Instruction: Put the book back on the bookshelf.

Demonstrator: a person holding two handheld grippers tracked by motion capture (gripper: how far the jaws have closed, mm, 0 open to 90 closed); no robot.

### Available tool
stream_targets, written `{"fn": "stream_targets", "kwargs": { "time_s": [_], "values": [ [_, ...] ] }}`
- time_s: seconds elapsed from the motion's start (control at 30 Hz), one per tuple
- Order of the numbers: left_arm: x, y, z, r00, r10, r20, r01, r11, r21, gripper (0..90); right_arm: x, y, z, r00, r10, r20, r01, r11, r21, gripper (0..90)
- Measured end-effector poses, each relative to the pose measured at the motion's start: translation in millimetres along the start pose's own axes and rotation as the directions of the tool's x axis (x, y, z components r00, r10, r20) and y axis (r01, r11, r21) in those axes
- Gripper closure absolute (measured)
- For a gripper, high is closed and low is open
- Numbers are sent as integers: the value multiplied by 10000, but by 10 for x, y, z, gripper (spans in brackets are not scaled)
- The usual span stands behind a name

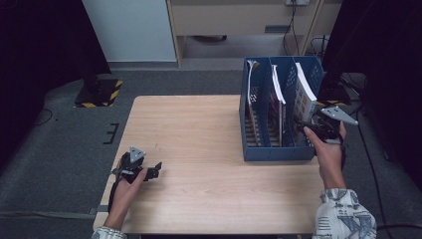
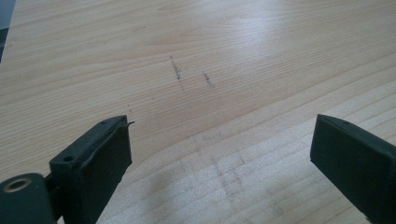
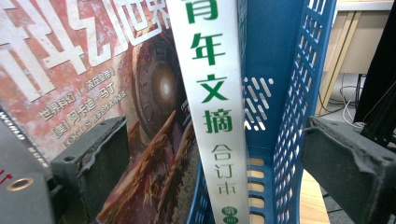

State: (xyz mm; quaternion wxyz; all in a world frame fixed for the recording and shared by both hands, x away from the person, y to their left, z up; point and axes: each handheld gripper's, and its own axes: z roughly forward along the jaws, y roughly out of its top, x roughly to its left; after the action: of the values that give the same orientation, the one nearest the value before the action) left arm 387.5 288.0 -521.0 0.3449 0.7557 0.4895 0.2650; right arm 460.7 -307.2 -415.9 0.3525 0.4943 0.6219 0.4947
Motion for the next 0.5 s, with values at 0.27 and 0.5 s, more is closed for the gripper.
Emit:
{"fn": "stream_targets", "kwargs": {
  "time_s": [0.27,0.5],
  "values": [
    [-3,1,-2,10000,5,6,-5,10000,-4,48,14,-29,-63,10000,37,-43,-37,10000,-24,87],
    [-6,-1,0,10000,10,9,-10,10000,19,48,44,-43,-143,9999,11,-107,-12,9999,-142,80]
  ]
}}
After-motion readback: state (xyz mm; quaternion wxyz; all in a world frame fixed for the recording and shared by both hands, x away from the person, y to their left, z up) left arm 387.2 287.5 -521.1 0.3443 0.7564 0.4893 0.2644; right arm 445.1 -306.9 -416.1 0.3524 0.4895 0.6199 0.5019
